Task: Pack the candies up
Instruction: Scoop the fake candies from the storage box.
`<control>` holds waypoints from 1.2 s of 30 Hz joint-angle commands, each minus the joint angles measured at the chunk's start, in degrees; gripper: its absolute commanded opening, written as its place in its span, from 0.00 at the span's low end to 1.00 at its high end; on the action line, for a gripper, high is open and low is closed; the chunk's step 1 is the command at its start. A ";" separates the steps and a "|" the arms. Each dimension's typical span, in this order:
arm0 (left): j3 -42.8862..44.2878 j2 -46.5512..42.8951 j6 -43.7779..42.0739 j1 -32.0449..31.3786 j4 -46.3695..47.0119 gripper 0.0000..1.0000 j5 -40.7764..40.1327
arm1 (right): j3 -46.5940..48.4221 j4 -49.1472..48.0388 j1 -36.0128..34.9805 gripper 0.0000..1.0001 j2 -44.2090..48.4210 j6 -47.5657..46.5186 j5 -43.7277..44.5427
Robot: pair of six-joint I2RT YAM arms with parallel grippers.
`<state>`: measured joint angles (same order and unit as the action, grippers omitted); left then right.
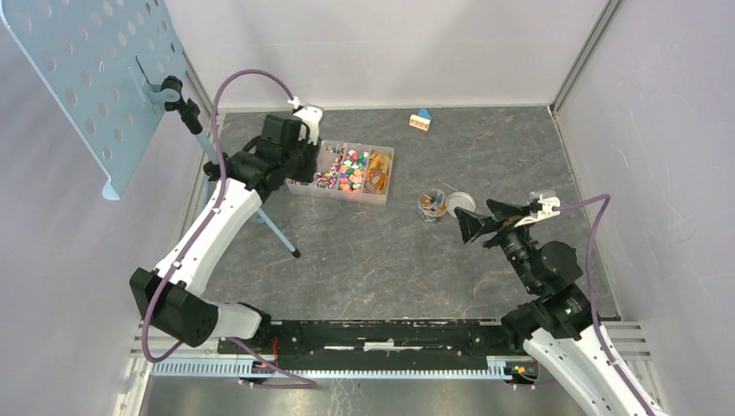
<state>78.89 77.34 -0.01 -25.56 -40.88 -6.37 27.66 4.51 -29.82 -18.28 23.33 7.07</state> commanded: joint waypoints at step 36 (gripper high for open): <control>25.96 23.90 -9.44 17.83 -22.52 0.02 7.81 | -0.58 -1.71 0.20 0.98 -3.19 -1.10 -3.54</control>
<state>101.60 100.01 -6.96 -7.68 -61.71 -0.54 27.46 6.48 -29.82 -21.17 23.03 3.86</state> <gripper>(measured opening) 0.369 0.982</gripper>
